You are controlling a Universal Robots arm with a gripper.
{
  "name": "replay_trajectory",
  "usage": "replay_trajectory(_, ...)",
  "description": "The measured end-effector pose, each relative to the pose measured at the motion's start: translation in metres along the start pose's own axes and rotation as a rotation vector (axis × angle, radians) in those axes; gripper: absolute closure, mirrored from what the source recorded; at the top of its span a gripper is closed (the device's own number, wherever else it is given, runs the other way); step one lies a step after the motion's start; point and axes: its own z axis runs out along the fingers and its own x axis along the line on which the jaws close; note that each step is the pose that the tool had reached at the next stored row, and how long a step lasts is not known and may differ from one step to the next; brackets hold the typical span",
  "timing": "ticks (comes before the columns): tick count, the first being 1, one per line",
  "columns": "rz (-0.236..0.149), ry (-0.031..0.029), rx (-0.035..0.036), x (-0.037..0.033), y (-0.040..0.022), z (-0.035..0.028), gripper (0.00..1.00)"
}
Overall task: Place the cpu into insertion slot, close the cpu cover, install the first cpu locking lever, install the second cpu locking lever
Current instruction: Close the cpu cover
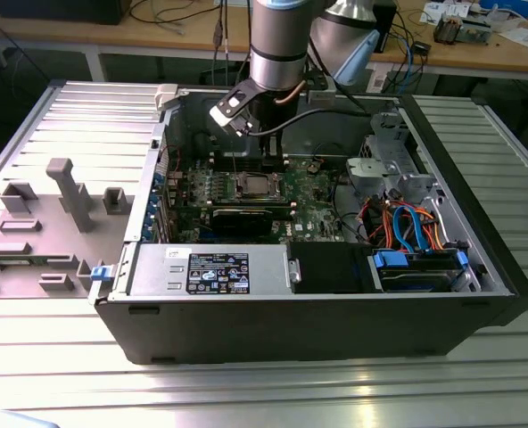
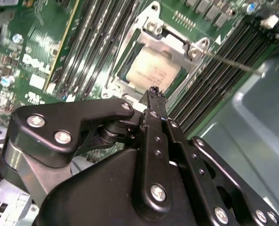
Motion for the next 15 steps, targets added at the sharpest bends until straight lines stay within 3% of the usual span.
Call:
replay_trajectory(9,-0.012,-0.0001,0.0004,-0.0010,-0.0218,0.0143,0.89)
replay_trajectory(13,-0.021,0.0011,0.0004,-0.0009,-0.0348,0.0198,0.89)
replay_trajectory(15,-0.023,0.0010,0.0006,-0.0010,-0.0367,0.0231,0.89)
